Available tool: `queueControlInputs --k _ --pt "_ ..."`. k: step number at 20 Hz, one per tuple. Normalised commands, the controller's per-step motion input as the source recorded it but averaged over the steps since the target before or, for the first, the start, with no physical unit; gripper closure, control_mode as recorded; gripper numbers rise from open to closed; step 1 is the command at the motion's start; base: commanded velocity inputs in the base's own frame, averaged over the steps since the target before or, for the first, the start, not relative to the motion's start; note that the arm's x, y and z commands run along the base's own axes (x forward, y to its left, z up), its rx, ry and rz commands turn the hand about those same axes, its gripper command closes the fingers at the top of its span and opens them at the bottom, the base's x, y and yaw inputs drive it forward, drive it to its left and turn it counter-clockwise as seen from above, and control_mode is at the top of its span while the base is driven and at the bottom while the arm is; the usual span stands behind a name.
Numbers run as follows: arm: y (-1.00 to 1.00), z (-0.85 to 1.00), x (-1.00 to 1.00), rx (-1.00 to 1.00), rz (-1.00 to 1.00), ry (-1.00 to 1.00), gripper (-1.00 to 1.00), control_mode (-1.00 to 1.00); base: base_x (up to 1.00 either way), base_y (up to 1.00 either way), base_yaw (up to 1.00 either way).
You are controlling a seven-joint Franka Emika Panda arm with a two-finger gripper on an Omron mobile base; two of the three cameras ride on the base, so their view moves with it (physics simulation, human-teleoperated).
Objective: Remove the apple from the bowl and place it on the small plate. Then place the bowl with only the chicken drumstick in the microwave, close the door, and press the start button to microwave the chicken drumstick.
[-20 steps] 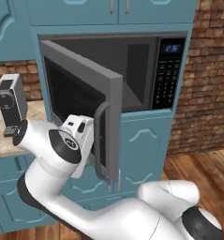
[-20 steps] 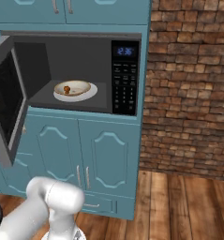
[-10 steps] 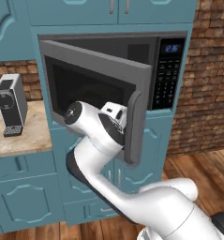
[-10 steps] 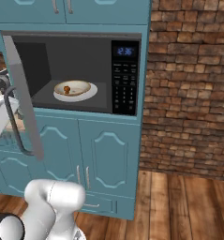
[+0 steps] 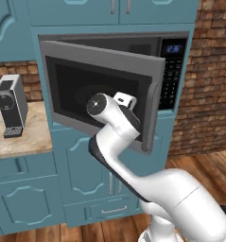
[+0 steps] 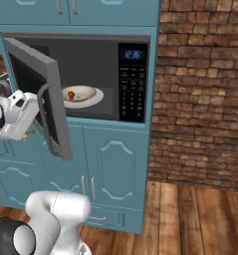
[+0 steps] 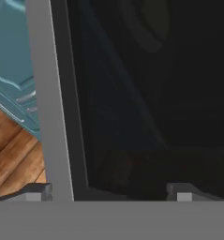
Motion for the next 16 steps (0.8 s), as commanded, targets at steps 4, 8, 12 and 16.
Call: queueControlInputs --k 4,8,12,16 --pt "0.00 0.05 0.90 0.01 0.10 -0.04 -1.00 -1.00 0.00 0.00 0.00" --pt "0.00 0.02 0.79 0.02 0.12 -0.07 -1.00 -1.00 0.00 0.00 0.00" --pt "0.00 0.00 0.73 0.03 0.12 -0.10 -1.00 -1.00 0.00 0.00 0.00" --pt "0.00 0.00 0.70 0.03 0.13 -0.09 -1.00 -1.00 0.00 0.00 0.00"
